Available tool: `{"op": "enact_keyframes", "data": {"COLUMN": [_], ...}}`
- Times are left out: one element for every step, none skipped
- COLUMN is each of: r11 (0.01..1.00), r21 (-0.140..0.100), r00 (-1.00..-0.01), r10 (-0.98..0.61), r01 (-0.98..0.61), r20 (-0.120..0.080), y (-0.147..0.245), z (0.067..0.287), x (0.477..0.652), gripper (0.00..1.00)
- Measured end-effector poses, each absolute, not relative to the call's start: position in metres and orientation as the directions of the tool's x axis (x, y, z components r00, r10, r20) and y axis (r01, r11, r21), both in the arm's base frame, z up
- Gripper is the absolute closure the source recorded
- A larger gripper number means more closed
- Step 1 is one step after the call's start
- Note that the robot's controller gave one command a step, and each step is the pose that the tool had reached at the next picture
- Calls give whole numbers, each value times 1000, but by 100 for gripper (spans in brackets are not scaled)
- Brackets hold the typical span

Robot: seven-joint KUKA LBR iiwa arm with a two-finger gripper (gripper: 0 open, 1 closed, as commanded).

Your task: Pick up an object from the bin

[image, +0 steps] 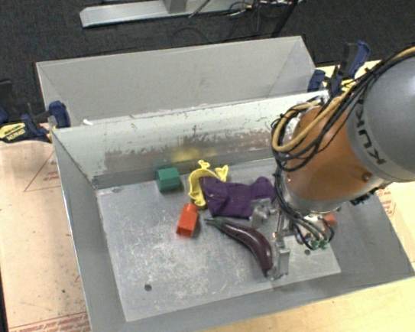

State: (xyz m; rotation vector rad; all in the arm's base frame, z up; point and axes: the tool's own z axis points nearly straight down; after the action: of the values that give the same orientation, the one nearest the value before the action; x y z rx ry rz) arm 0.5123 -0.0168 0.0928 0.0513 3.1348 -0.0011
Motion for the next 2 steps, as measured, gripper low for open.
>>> {"op": "enact_keyframes", "data": {"r11": [999, 999], "r21": [1, 1], "r00": [-999, -999], "r10": [51, 51], "r01": [51, 51], "r20": [-1, -1], "y": [12, 12], "z": [82, 82], "x": [523, 523], "gripper": [100, 100]}}
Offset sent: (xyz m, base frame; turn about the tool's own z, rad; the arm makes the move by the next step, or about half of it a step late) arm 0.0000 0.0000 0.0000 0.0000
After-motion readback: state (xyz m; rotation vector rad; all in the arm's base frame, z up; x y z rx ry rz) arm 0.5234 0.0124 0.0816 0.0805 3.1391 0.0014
